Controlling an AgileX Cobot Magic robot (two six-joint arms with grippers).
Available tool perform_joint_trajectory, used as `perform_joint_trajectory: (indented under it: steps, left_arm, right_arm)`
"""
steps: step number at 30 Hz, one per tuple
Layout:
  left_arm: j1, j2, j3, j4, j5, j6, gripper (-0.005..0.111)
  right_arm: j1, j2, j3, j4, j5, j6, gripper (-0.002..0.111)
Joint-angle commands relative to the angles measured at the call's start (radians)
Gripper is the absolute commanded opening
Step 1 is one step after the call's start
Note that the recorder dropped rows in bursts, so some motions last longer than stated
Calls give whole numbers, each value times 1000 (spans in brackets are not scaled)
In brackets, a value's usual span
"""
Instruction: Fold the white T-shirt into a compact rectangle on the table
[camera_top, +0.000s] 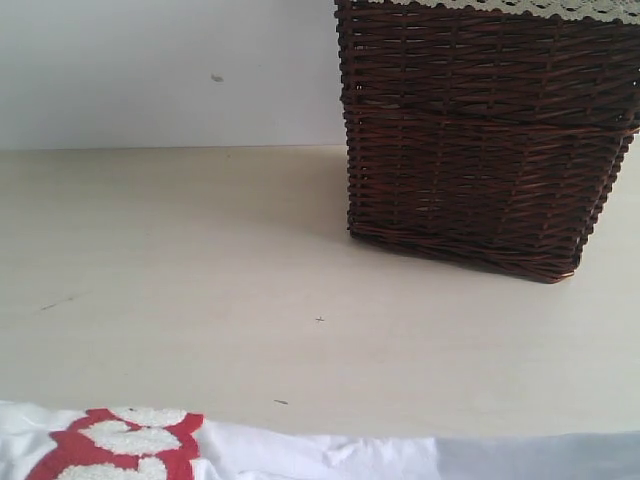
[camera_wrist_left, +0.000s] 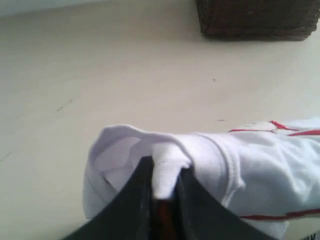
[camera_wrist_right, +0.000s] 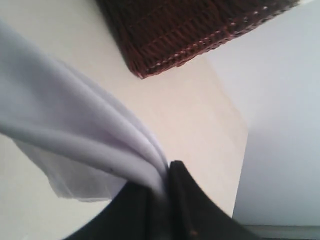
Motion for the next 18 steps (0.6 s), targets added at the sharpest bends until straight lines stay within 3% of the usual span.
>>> perform_joint_trajectory:
  steps: [1, 10, 14, 18]
  left_arm:
    - [3, 54, 50, 7, -97, 10, 0]
    - [3, 210, 83, -10, -313, 69, 0]
    - [3, 305, 83, -41, -357, 69, 0]
    - [3, 403, 83, -46, -361, 82, 0]
  right_arm:
    - [-5, -4, 73, -10, -13, -116, 0]
    - [-5, -4, 94, 64, -13, -344, 0]
    - [-5, -4, 94, 129, -22, -313, 0]
    - [-5, -4, 96, 163, -383, -245, 0]
